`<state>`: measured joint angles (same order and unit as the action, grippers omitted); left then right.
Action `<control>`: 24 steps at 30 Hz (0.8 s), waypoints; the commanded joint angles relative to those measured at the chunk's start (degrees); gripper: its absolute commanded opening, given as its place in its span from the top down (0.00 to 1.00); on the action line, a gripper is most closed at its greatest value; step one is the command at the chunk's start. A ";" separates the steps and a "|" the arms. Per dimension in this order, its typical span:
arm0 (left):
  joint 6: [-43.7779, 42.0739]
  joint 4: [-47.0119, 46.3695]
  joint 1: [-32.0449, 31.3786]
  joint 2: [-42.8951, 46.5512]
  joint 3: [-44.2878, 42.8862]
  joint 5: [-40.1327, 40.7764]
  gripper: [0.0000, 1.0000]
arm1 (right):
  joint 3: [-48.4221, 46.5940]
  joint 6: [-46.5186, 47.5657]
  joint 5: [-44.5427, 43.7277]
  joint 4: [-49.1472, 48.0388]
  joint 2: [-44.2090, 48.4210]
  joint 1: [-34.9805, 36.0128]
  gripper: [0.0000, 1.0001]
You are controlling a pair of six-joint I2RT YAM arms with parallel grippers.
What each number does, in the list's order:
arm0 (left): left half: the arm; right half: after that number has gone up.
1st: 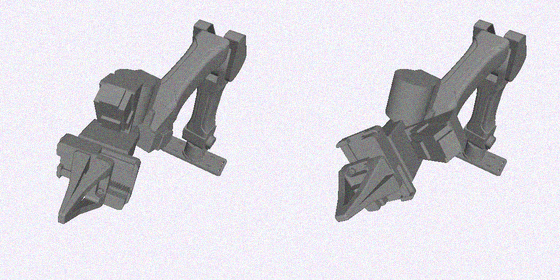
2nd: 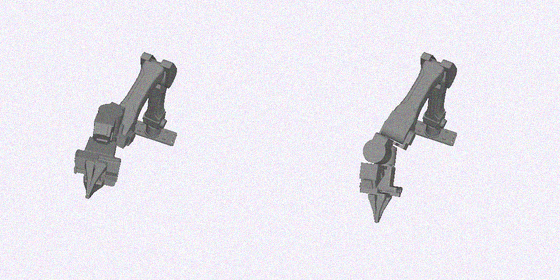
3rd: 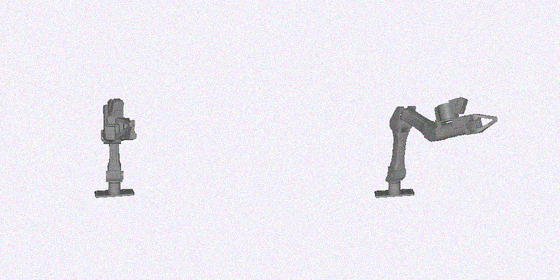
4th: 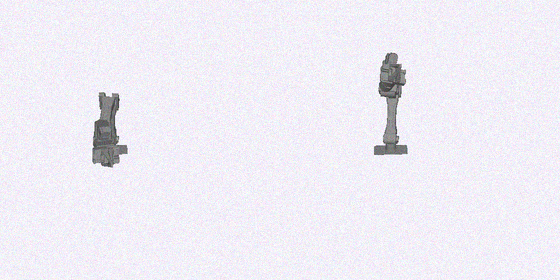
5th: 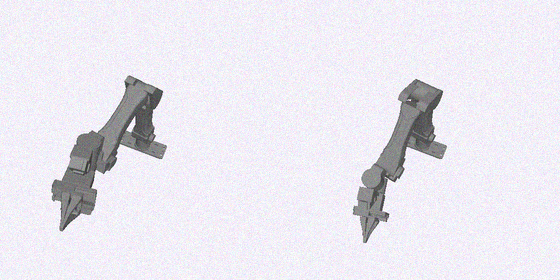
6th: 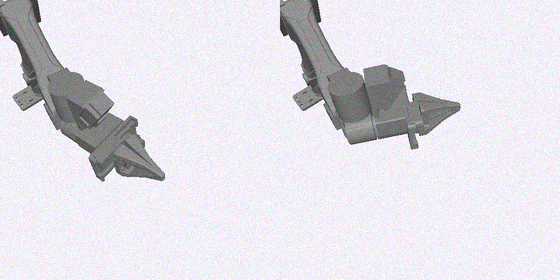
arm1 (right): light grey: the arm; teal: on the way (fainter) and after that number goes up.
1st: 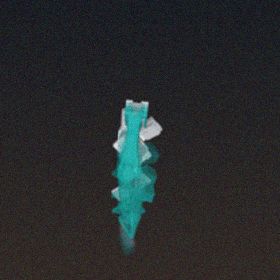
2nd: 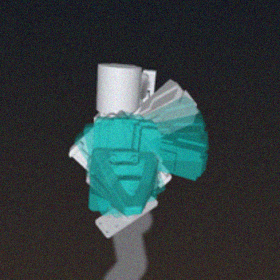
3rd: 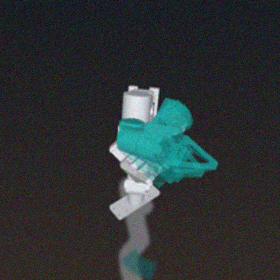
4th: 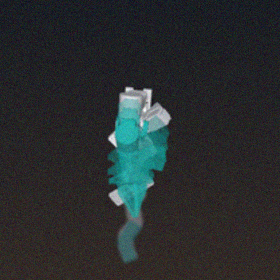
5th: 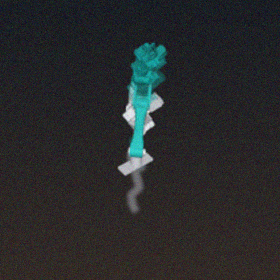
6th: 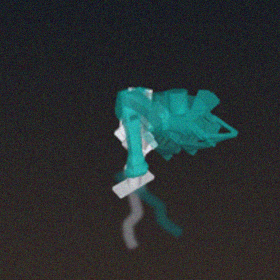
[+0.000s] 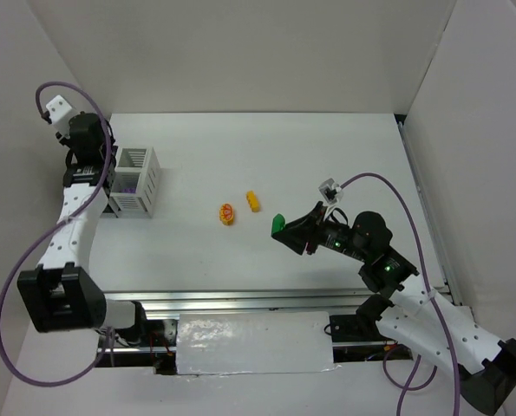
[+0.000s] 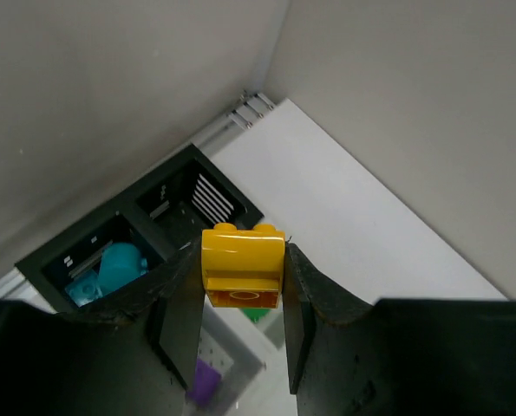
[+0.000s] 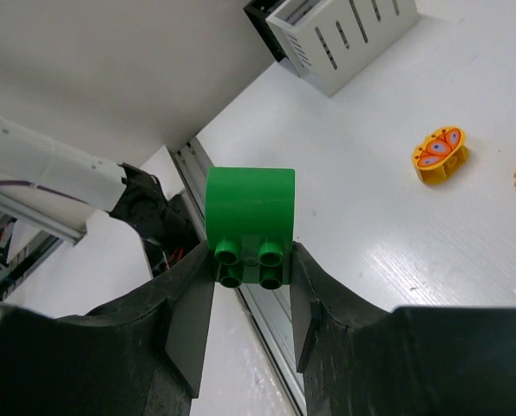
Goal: Sort the legos into containers by color
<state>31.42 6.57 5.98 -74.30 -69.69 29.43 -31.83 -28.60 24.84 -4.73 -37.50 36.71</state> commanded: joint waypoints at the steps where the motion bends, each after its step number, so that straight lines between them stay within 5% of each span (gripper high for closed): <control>1: -3.11 -13.59 1.32 -5.75 -4.48 9.31 1.00 | 0.28 -1.11 0.47 -3.44 0.32 -0.23 1.00; 11: -5.85 -17.64 4.82 -18.24 -5.73 14.77 1.00 | -0.33 -1.81 1.44 -3.62 -1.09 -0.23 1.00; 17: -3.83 -23.53 8.17 -19.83 -1.16 8.81 1.00 | -0.60 -1.20 1.70 -2.74 -2.14 -0.23 1.00; 24: -2.51 -25.20 9.31 -23.16 0.08 4.95 0.83 | -0.95 -0.76 1.97 -2.48 -3.73 -0.32 1.00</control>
<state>27.44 -14.31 14.83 -95.81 -69.47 37.26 -31.33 -30.15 26.20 -5.06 -41.01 36.71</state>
